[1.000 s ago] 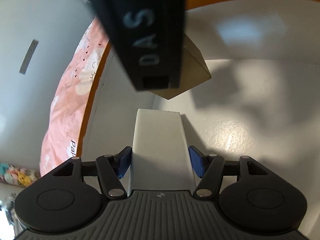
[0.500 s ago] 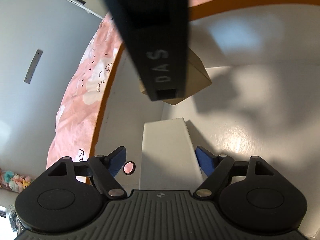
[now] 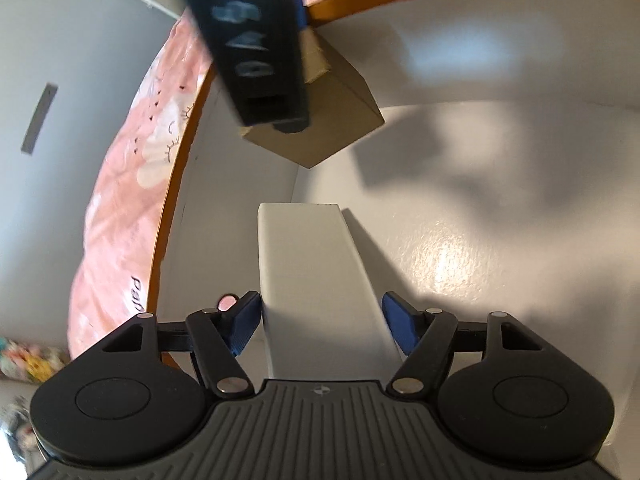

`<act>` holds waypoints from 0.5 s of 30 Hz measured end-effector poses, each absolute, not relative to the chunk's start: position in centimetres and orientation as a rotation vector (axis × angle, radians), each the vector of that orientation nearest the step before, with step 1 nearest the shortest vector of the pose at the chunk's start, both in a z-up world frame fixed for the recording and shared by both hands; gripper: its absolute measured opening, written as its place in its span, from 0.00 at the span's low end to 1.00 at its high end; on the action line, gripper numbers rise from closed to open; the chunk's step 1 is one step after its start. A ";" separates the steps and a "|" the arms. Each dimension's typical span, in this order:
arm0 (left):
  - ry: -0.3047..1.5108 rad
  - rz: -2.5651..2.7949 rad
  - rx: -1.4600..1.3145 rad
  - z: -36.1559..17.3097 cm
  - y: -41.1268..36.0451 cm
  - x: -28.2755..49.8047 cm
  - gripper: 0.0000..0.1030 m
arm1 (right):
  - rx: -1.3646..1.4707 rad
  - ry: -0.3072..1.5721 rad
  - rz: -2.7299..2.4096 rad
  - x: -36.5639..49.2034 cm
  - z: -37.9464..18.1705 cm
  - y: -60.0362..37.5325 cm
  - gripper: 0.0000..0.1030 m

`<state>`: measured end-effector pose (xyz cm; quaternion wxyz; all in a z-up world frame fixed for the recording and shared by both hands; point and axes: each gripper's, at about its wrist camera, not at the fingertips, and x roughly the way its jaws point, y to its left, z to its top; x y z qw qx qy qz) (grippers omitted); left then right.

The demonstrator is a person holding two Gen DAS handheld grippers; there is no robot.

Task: Organize objects
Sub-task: 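Lower the cream case into the orange box with the left tool while the right tool carries the kraft box, then carry the kraft box with the right tool over the orange box interior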

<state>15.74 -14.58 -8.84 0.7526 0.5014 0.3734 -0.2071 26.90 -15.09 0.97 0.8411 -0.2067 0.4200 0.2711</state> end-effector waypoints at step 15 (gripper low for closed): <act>0.883 -0.581 0.935 -9.3 -8.8 19.7 0.74 | -0.389 0.921 0.595 27.4 1.1 -15.5 0.48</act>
